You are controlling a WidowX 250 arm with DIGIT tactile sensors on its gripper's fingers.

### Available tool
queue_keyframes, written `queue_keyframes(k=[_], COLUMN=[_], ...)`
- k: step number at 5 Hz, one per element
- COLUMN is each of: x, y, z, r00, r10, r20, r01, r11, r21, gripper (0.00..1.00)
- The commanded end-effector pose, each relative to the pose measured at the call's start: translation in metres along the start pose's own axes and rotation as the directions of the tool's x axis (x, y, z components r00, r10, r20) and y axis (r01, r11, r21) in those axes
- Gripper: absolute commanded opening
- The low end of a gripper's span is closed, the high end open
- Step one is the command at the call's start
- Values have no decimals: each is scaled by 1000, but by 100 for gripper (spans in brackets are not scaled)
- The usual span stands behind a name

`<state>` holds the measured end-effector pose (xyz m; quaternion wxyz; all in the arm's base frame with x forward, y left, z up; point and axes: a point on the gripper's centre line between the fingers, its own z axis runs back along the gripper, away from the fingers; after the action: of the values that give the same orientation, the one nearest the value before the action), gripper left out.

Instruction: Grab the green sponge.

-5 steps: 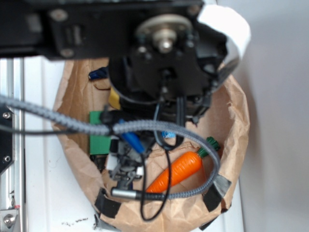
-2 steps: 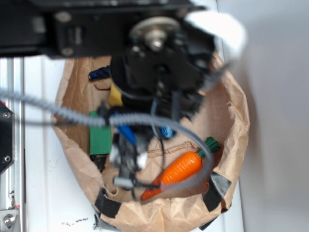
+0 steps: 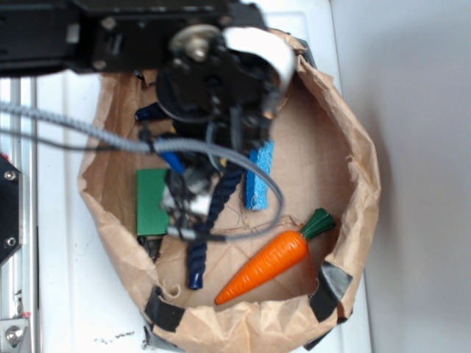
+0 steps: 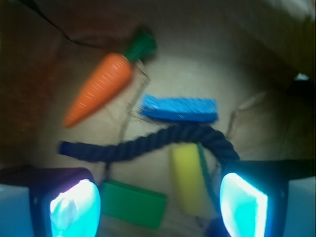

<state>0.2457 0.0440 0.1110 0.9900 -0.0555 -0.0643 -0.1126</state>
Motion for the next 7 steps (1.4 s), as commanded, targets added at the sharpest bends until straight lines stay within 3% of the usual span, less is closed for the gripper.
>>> queue_keyframes(k=[1,5,6,7], x=[-15,7,11,12], y=[5,3,0,-2], z=[-33,-72,-81,-82], r00=[999,1000,999,999], r10=[-43,18,48,40], r20=[22,4,20,27], r01=[40,-19,-50,-44], r11=[995,989,984,984], r21=[95,150,173,173], gripper=[100,100,0,0])
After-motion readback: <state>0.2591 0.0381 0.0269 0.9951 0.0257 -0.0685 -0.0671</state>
